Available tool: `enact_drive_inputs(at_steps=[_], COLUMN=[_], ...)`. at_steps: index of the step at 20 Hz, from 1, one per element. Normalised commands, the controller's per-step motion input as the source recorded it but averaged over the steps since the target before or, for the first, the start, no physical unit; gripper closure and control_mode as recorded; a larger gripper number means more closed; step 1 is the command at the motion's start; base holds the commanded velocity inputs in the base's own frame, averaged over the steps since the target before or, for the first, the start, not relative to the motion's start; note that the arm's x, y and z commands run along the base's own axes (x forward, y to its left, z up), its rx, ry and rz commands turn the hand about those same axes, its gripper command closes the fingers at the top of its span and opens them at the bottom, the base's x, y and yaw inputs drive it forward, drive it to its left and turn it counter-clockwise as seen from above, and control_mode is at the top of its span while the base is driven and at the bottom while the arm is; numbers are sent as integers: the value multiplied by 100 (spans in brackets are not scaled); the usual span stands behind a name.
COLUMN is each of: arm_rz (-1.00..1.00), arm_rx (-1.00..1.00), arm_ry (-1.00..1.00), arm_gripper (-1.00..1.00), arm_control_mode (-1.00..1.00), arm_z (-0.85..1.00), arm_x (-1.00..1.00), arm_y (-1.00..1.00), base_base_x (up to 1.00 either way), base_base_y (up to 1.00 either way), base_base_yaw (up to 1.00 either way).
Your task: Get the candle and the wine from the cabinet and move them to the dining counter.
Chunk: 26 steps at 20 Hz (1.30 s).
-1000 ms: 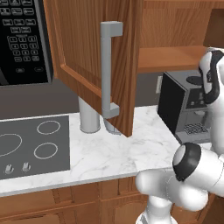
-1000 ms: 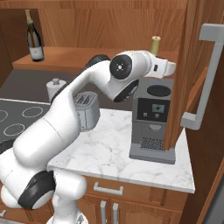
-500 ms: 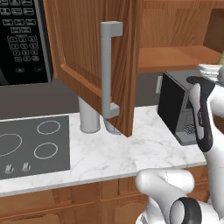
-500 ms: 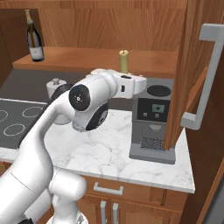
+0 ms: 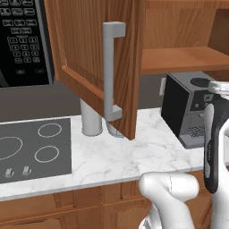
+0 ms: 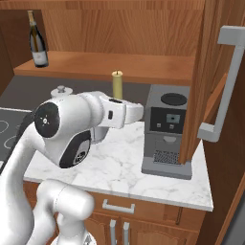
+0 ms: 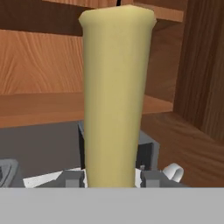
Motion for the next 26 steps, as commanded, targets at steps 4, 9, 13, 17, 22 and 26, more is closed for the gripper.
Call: enact_drive_inputs(at_steps=[4, 9, 13, 17, 22, 26], arm_rz=[1, 8, 7, 8, 7, 10], arm_rx=[1, 0, 0, 0, 4, 3], arm_ry=[25, 8, 0, 0, 11, 10], arm_gripper=[100, 100, 100, 100, 100, 100], arm_control_mode=[-100, -100, -100, -100, -100, -100], arm_z=[1, 0, -2, 0, 0, 0], arm_x=[-96, -82, -64, -11, 0, 0], arm_y=[31, 57, 64, 56, 36, 17], base_base_x=[0, 0, 0, 0, 0, 0], base_base_y=[0, 0, 0, 0, 0, 0], base_base_yaw=[0, 0, 0, 0, 0, 0])
